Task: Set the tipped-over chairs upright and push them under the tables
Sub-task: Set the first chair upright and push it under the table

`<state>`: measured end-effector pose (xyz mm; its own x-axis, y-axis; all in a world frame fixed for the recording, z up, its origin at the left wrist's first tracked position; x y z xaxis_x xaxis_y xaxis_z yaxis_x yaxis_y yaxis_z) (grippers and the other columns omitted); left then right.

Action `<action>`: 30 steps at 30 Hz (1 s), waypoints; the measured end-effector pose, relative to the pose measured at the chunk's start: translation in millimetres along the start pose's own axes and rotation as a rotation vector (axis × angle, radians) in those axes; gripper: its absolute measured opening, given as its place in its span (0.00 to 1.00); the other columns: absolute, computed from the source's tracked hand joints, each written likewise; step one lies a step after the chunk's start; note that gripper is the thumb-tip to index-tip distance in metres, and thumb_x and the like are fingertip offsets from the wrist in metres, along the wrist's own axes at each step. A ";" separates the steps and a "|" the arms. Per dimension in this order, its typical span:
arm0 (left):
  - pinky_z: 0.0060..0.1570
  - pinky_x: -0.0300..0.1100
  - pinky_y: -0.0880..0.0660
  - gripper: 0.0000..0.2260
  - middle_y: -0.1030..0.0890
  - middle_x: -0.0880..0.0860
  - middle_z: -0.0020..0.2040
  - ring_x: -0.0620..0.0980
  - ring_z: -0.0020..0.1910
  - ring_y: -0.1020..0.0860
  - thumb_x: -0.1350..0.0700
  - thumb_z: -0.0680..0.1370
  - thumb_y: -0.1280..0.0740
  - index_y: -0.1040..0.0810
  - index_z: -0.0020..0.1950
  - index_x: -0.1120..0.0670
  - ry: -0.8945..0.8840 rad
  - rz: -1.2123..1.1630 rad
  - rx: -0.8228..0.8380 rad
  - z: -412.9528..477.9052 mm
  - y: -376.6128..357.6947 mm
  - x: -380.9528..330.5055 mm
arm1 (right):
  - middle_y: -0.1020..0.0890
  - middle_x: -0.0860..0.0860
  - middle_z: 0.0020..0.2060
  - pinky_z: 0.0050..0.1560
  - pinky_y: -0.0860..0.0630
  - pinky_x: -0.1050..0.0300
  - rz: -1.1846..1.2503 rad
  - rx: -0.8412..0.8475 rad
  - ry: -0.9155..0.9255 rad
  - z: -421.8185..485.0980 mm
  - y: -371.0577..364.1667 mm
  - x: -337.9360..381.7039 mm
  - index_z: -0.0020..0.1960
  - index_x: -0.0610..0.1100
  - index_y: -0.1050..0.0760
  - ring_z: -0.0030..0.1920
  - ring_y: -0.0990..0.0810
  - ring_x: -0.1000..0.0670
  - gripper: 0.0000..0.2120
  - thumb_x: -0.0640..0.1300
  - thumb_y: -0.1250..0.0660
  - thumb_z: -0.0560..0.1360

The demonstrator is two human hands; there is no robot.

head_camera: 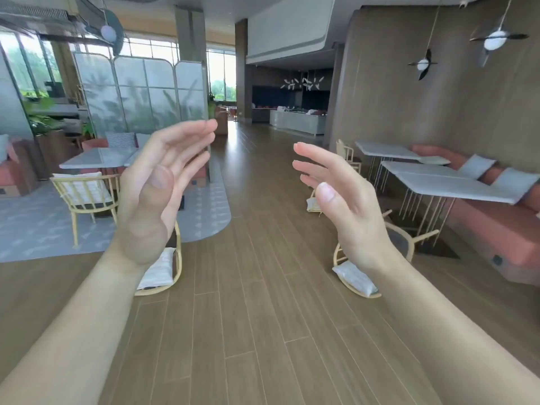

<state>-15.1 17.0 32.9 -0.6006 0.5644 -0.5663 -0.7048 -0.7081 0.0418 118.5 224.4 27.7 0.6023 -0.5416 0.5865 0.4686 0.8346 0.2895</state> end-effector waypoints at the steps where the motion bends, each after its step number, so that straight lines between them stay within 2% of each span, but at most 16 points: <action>1: 0.77 0.57 0.35 0.31 0.24 0.54 0.77 0.61 0.80 0.31 0.32 0.80 0.34 0.26 0.74 0.51 -0.022 0.033 -0.013 4.4 -0.8 7.2 | 0.25 0.46 0.74 0.74 0.27 0.47 -0.002 -0.014 0.012 6.3 2.8 -10.6 0.77 0.39 0.31 0.74 0.24 0.50 0.31 0.55 0.39 0.80; 3: 0.77 0.58 0.35 0.32 0.24 0.54 0.76 0.61 0.80 0.31 0.31 0.79 0.34 0.27 0.74 0.52 0.002 0.066 -0.048 19.4 2.5 27.6 | 0.25 0.46 0.74 0.74 0.27 0.45 0.020 -0.012 -0.004 23.2 11.2 -39.6 0.77 0.39 0.31 0.74 0.24 0.49 0.31 0.57 0.38 0.81; 6: 0.77 0.60 0.35 0.32 0.24 0.54 0.76 0.61 0.79 0.30 0.31 0.79 0.34 0.26 0.74 0.52 0.033 0.150 -0.092 41.3 3.4 63.4 | 0.25 0.45 0.74 0.74 0.28 0.44 0.079 0.036 -0.007 52.6 14.8 -83.6 0.77 0.40 0.31 0.74 0.25 0.47 0.37 0.67 0.37 0.80; 8: 0.77 0.60 0.35 0.34 0.23 0.53 0.76 0.61 0.79 0.30 0.30 0.78 0.33 0.27 0.74 0.53 0.039 0.169 -0.119 52.2 8.3 88.1 | 0.25 0.45 0.74 0.75 0.28 0.43 0.134 0.073 0.005 73.0 15.7 -116.4 0.77 0.41 0.31 0.74 0.25 0.47 0.38 0.69 0.38 0.79; 12: 0.76 0.58 0.33 0.35 0.23 0.53 0.76 0.60 0.78 0.29 0.29 0.77 0.33 0.27 0.74 0.52 0.069 0.231 -0.184 65.0 31.3 124.3 | 0.24 0.46 0.73 0.74 0.28 0.41 0.203 0.135 0.017 115.7 -0.1 -169.2 0.76 0.40 0.31 0.74 0.24 0.46 0.36 0.67 0.39 0.81; 18: 0.73 0.58 0.30 0.34 0.23 0.56 0.74 0.60 0.74 0.25 0.28 0.77 0.33 0.26 0.73 0.52 0.129 0.355 -0.273 67.3 106.9 176.6 | 0.23 0.44 0.71 0.72 0.27 0.38 0.292 0.219 0.046 181.3 -75.5 -247.4 0.74 0.37 0.29 0.71 0.22 0.44 0.28 0.53 0.39 0.80; 20: 0.73 0.57 0.30 0.33 0.23 0.56 0.74 0.60 0.75 0.25 0.29 0.77 0.33 0.25 0.73 0.51 0.125 0.381 -0.299 64.9 141.2 198.8 | 0.23 0.43 0.71 0.72 0.27 0.39 0.321 0.246 0.052 202.7 -109.1 -274.9 0.74 0.37 0.30 0.71 0.22 0.44 0.28 0.53 0.38 0.80; 23: 0.73 0.56 0.30 0.33 0.22 0.55 0.74 0.60 0.75 0.25 0.29 0.77 0.33 0.25 0.73 0.50 0.109 0.406 -0.343 69.2 195.0 230.5 | 0.23 0.43 0.72 0.72 0.26 0.43 0.344 0.281 0.059 236.4 -157.2 -309.4 0.75 0.38 0.30 0.72 0.22 0.46 0.33 0.60 0.35 0.81; 27: 0.73 0.57 0.30 0.32 0.22 0.55 0.73 0.60 0.75 0.26 0.29 0.78 0.34 0.24 0.72 0.50 0.103 0.411 -0.360 97.5 267.9 272.2 | 0.23 0.44 0.72 0.72 0.26 0.41 0.334 0.297 0.038 292.2 -210.9 -353.2 0.75 0.38 0.29 0.72 0.22 0.46 0.28 0.54 0.38 0.80; 30: 0.73 0.59 0.31 0.31 0.23 0.56 0.74 0.62 0.75 0.26 0.29 0.78 0.34 0.24 0.72 0.48 0.099 0.414 -0.349 118.4 322.8 305.4 | 0.23 0.43 0.72 0.72 0.27 0.40 0.337 0.270 0.028 332.1 -249.4 -390.4 0.75 0.37 0.30 0.72 0.22 0.45 0.29 0.54 0.38 0.80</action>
<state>-470.7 10.9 -29.1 -0.7510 0.1781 -0.6358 -0.2397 -0.9708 0.0112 -448.1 261.0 -22.2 0.7113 -0.2340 0.6627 0.0591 0.9595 0.2753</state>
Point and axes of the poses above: each hand's wrist, its own z-axis towards the middle knuckle, its own y-axis out of the back of the hand, x = y × z, the point moved 4 cm from there along z, towards the middle knuckle
